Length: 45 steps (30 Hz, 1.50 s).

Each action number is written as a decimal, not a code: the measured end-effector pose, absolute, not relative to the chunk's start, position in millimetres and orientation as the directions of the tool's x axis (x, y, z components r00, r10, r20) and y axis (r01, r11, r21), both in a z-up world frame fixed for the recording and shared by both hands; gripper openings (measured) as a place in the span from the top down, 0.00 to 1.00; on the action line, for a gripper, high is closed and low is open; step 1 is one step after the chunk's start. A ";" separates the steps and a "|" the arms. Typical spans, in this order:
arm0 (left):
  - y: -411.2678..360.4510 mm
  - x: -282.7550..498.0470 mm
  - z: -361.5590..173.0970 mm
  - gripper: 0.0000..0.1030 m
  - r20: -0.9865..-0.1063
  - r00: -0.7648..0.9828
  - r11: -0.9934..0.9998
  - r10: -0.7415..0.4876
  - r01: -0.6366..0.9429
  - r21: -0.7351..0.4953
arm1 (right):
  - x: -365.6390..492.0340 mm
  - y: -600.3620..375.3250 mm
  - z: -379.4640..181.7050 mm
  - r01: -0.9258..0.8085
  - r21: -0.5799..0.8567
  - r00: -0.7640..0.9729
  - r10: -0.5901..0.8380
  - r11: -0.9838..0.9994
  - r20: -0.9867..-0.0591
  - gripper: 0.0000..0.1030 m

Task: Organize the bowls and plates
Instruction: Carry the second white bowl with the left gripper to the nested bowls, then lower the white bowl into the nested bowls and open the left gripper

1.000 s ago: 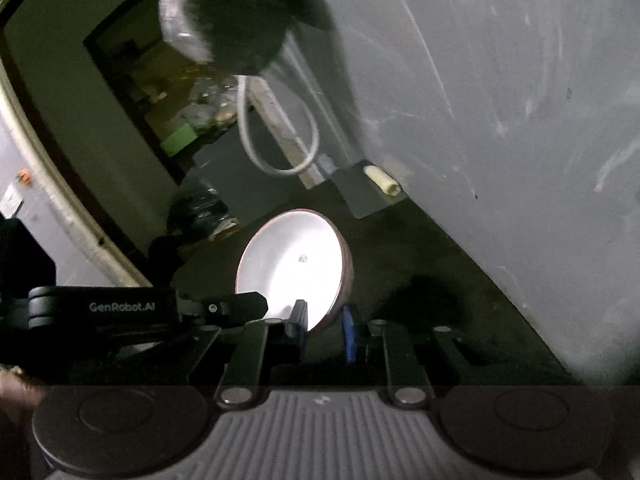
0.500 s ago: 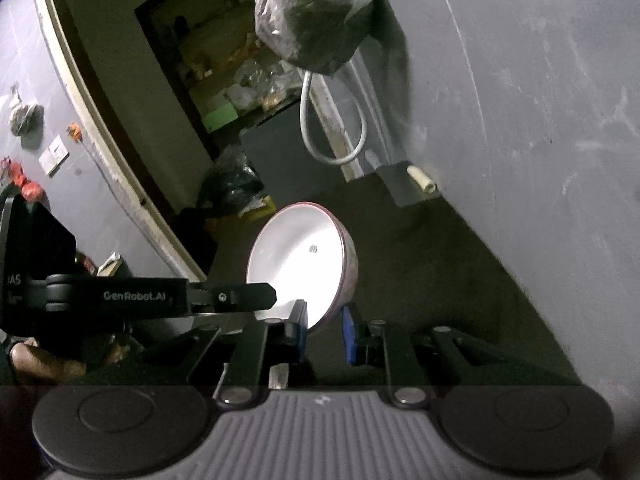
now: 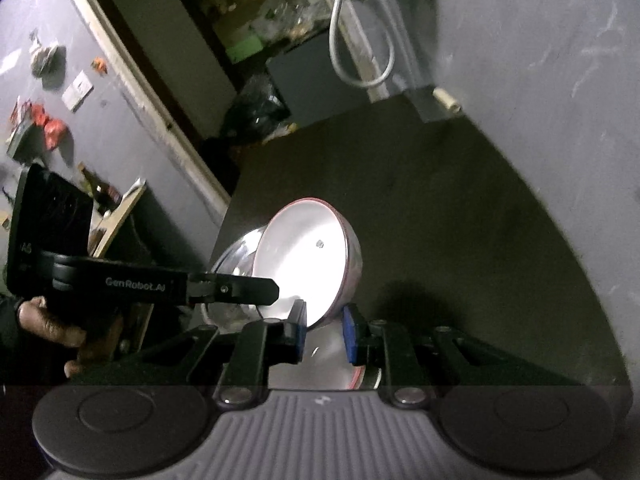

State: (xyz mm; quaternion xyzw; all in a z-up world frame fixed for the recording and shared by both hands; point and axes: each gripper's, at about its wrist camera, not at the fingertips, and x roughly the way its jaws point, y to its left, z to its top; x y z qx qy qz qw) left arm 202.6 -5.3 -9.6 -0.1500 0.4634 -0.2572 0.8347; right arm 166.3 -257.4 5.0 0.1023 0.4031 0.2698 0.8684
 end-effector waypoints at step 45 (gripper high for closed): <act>-21.8 202.1 -18.8 0.84 -0.820 0.295 0.856 -0.491 0.337 -0.391 | 168.1 -238.6 -16.5 -0.414 0.403 0.335 0.548 0.816 -0.766 0.77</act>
